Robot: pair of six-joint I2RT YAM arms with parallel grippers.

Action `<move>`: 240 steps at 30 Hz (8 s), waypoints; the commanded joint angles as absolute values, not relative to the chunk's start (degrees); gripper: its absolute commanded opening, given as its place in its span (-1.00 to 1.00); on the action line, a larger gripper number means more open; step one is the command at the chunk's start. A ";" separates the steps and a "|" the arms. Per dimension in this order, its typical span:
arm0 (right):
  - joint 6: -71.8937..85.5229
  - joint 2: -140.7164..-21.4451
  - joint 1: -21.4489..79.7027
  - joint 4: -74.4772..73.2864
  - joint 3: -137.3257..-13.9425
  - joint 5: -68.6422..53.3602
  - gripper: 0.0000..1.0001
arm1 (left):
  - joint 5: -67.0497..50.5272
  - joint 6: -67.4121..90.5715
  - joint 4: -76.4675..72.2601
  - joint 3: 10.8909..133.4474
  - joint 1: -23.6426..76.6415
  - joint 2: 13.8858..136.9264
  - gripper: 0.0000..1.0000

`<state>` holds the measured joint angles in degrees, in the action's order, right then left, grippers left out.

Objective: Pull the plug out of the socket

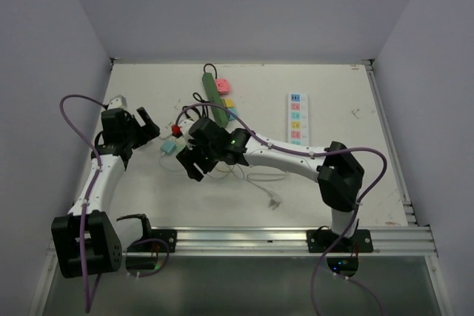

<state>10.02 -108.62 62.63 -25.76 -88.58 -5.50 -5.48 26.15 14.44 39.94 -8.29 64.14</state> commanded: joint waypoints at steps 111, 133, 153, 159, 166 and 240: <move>36.47 -77.33 35.95 -8.88 -51.41 0.62 0.86 | -13.53 37.18 -5.35 65.76 25.93 100.02 -1.00; 51.94 -98.61 29.44 3.95 -62.84 -10.45 0.68 | -16.79 32.78 -13.62 55.20 27.95 92.55 -1.00; 51.86 -103.10 29.27 10.37 -65.04 -15.21 -0.31 | -17.40 31.11 -16.87 52.03 28.21 91.23 -1.00; 52.21 -102.05 29.27 11.51 -62.76 -16.96 -0.98 | -12.84 33.13 -16.61 50.98 27.95 92.02 -1.00; 51.94 -98.09 28.57 10.99 -59.07 -17.67 -1.00 | -6.86 38.05 -15.64 49.05 25.67 93.78 -1.00; 39.64 -93.08 23.11 -1.93 -54.75 -14.23 0.78 | -7.21 35.33 -16.52 48.60 23.73 80.51 -1.00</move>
<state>43.29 -97.14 22.59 0.95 -53.45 -16.51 -7.90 37.28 -10.22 45.47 22.74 83.64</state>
